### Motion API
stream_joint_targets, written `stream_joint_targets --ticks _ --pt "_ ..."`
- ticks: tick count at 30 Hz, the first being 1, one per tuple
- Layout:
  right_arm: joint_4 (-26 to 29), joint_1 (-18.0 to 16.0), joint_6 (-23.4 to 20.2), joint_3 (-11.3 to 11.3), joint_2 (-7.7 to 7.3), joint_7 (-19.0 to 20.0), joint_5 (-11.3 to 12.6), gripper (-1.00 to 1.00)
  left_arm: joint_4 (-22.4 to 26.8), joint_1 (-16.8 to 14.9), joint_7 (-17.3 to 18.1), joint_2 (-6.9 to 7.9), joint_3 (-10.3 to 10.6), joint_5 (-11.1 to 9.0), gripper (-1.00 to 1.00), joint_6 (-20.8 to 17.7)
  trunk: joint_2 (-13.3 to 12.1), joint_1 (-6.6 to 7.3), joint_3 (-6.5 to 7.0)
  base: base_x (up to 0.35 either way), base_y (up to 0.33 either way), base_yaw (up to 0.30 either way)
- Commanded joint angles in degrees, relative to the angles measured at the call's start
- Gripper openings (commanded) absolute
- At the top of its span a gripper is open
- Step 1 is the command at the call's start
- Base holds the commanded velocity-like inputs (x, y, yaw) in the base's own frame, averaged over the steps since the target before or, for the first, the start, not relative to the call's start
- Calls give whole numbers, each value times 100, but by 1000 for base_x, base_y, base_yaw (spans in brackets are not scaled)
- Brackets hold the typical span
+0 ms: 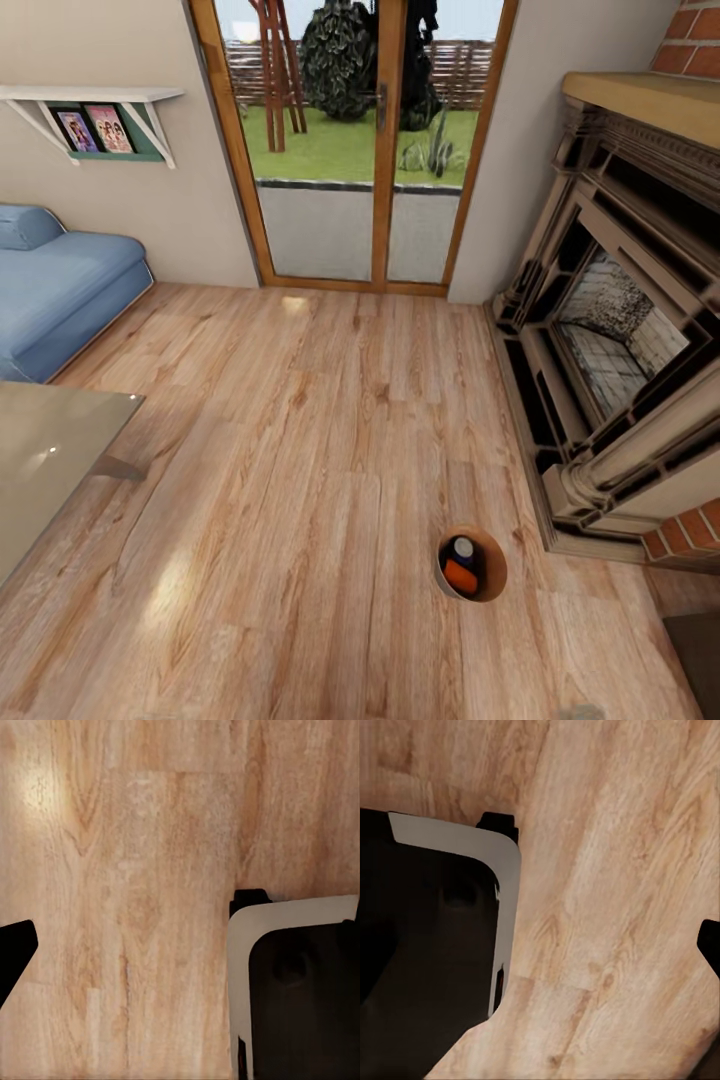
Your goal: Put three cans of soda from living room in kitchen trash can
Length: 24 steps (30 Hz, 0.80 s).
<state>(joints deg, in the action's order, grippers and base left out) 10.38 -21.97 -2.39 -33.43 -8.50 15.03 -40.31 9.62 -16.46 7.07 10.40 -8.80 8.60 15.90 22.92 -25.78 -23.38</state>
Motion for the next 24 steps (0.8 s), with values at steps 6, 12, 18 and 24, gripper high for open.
stream_joint_targets --ticks 6,12,18,24 --pt "-526 199 -3 0 -13 0 11 100 -350 182 4 5 1 6 100 -12 0 0 0 0 0 0" --pt "-770 858 -7 14 8 -1 14 100 -906 372 5 2 1 10 100 -25 0 0 0 0 0 0" --pt "-849 1074 -7 27 21 -1 17 100 -972 885 5 -8 -5 -8 100 -30 0 0 0 0 0 0" --pt "-867 1121 -7 31 88 -1 46 100 -948 1021 5 -127 -23 -49 100 -26 0 0 0 0 0 0"
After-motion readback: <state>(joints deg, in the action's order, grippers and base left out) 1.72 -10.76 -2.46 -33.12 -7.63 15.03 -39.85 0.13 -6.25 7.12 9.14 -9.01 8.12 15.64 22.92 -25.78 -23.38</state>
